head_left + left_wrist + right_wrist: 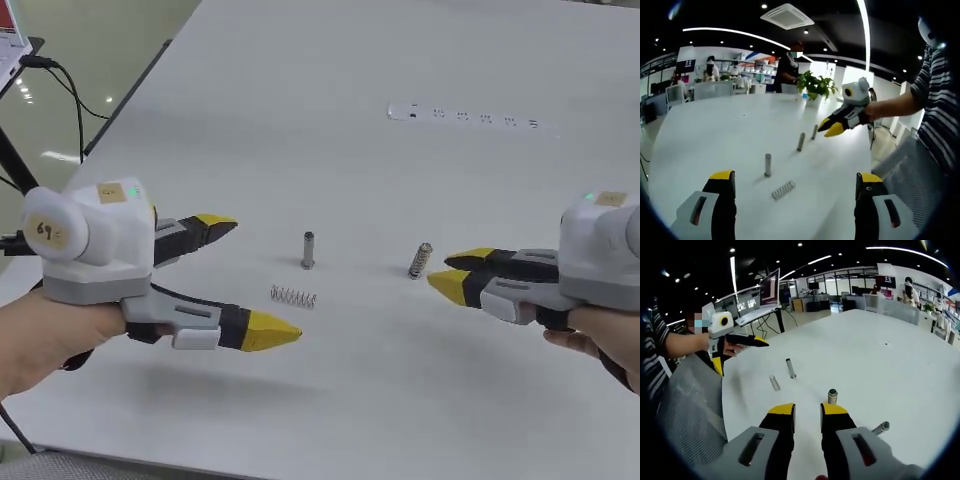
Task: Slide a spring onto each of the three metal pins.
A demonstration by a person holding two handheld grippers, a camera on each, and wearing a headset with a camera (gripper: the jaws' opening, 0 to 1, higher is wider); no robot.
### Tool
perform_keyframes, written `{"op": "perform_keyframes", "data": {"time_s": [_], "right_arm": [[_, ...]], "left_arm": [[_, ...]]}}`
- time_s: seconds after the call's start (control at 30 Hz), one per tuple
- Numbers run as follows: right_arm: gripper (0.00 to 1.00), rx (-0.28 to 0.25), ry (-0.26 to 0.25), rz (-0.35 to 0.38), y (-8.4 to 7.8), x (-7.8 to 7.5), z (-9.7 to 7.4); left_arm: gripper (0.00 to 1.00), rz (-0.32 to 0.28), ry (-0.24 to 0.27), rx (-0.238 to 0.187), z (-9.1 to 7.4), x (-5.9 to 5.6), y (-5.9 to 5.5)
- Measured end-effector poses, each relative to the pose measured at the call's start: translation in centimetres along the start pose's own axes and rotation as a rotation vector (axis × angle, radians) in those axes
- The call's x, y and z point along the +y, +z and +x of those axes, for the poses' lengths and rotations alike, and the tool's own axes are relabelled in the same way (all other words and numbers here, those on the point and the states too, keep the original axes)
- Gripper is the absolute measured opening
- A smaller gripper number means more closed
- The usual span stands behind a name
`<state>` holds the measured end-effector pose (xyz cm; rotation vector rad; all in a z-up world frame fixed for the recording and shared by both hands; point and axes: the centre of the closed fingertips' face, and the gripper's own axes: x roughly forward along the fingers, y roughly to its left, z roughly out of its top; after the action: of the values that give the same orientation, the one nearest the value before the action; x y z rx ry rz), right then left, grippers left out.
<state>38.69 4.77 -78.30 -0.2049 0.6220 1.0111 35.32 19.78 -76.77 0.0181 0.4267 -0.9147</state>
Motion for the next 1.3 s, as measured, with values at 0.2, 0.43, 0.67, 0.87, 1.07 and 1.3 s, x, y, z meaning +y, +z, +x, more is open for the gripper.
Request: {"op": "perform_keyframes", "data": {"time_s": [0.2, 0.43, 0.67, 0.87, 1.07, 1.3], "right_arm": [[0.18, 0.055, 0.016, -0.097, 0.2, 0.3, 0.6], [0.18, 0.146, 0.05, -0.218, 0.9, 1.3, 2.2], [0.17, 0.201, 0.105, -0.324, 2.1, 3.2, 4.4], [0.16, 0.228, 0.158, -0.378, 2.9, 5.0, 6.3], [0.16, 0.259, 0.2, -0.435, 2.9, 6.8, 8.1], [0.14, 0.342, 0.232, -0.497, 2.3, 7.4, 10.1]], "left_arm": [[0.98, 0.003, 0.0, -0.004, -0.1, 0.0, 0.1], [0.98, 0.004, 0.0, -0.003, -0.1, 0.1, 0.1], [0.98, 0.003, 0.001, 0.007, -0.2, 0.1, -0.2], [0.98, 0.006, 0.002, 0.008, -0.3, 0.1, -0.2], [0.98, 0.007, 0.005, 0.012, -0.5, 0.2, -0.3], [0.98, 0.007, 0.006, 0.017, -0.7, 0.3, -0.4]]}}
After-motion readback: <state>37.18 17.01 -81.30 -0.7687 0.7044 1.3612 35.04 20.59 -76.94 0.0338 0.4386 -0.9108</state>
